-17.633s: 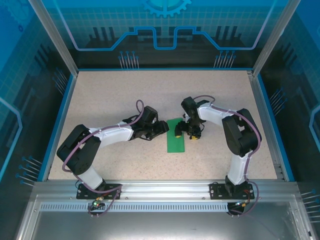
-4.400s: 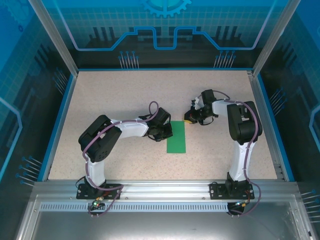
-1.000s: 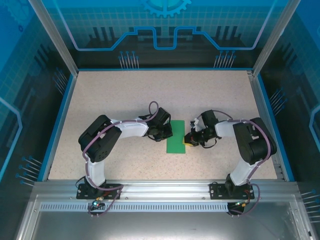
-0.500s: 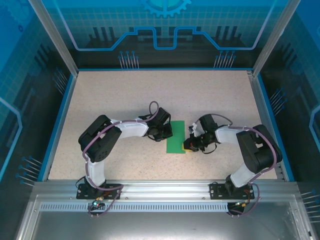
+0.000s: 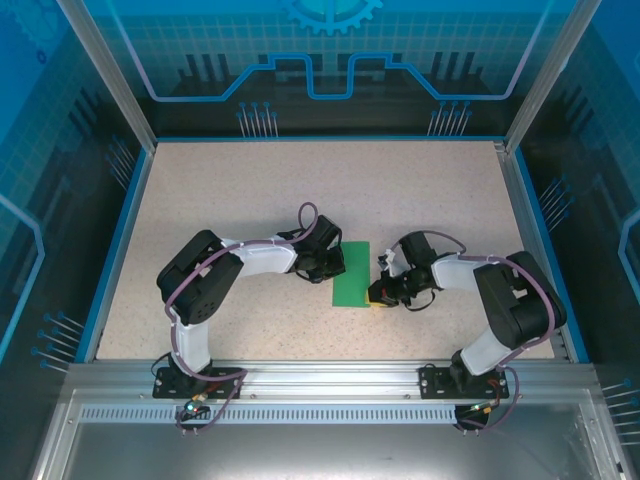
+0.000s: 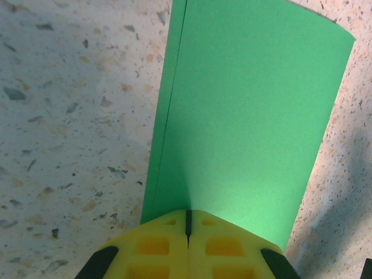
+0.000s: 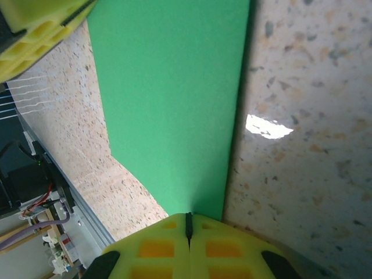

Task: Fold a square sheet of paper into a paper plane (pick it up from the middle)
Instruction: Fold the square sheet of paper in half at the center of the table.

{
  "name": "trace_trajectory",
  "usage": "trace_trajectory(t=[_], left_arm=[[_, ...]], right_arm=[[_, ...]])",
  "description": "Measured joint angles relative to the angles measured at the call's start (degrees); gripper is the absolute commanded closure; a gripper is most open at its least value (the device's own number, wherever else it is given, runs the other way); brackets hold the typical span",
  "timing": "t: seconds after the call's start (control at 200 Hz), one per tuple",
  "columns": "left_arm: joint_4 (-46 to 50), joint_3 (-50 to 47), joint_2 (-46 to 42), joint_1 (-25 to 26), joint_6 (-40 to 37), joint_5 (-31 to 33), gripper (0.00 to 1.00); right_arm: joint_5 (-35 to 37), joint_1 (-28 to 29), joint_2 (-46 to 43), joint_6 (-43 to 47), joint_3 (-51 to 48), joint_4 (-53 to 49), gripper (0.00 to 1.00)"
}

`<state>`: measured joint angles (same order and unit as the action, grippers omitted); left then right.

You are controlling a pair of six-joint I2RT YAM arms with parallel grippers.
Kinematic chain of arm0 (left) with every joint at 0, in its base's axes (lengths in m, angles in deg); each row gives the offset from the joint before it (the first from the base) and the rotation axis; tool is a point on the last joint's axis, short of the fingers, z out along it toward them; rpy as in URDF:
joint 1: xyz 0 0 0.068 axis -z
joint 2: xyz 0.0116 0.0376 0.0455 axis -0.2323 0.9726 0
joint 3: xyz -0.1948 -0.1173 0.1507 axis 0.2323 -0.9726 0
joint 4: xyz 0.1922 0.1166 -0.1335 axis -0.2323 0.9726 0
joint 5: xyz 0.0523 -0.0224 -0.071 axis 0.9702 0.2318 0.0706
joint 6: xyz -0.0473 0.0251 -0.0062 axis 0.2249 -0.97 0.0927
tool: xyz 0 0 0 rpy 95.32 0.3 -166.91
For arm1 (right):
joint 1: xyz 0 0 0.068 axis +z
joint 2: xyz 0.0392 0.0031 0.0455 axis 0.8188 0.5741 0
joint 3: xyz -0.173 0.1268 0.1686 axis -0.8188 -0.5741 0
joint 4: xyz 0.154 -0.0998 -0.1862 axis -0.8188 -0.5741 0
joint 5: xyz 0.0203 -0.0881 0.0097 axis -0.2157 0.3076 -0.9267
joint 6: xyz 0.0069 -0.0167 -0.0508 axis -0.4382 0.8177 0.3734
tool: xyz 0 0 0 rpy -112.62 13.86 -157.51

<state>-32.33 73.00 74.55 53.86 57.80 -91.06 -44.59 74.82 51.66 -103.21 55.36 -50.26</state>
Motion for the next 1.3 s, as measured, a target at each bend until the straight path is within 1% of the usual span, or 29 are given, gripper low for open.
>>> trace_trajectory(t=[0.23,0.34,0.44,0.525,0.6,0.69,0.78,0.985,1.015,1.301], left_arm=[[0.1,0.0,0.0,0.0,0.0,0.1,1.00],[0.1,0.0,0.0,0.0,0.0,0.2,1.00],[0.1,0.0,0.0,0.0,0.0,0.2,1.00],[0.1,0.0,0.0,0.0,0.0,0.2,1.00],[0.1,0.0,0.0,0.1,0.0,0.2,1.00],[0.2,0.1,0.0,0.1,0.0,0.2,1.00],[0.2,0.1,0.0,0.1,0.0,0.2,1.00],[0.2,0.1,0.0,0.1,0.0,0.2,1.00],[0.3,0.1,0.0,0.1,0.0,0.2,1.00],[0.4,0.2,0.0,0.2,0.0,0.2,1.00]], right_arm=[[-0.8,0.0,0.8,1.0,-0.5,0.1,1.00],[0.2,-0.1,0.0,1.0,0.3,-2.0,1.00],[0.8,-1.6,-0.2,0.8,4.0,-3.6,1.00],[1.3,-3.9,0.5,0.2,9.3,-3.3,1.00],[1.9,-5.6,3.2,-0.3,15.0,-2.4,1.00],[2.1,-6.5,8.6,-0.5,21.7,-1.3,1.00],[2.3,-6.7,13.4,-0.6,25.5,-1.0,1.00],[3.6,-7.7,21.3,-0.6,27.7,-1.3,1.00],[2.9,-8.1,22.0,-0.6,28.0,-1.3,1.00],[2.2,-8.5,22.3,-0.5,29.0,-2.2,1.00]])
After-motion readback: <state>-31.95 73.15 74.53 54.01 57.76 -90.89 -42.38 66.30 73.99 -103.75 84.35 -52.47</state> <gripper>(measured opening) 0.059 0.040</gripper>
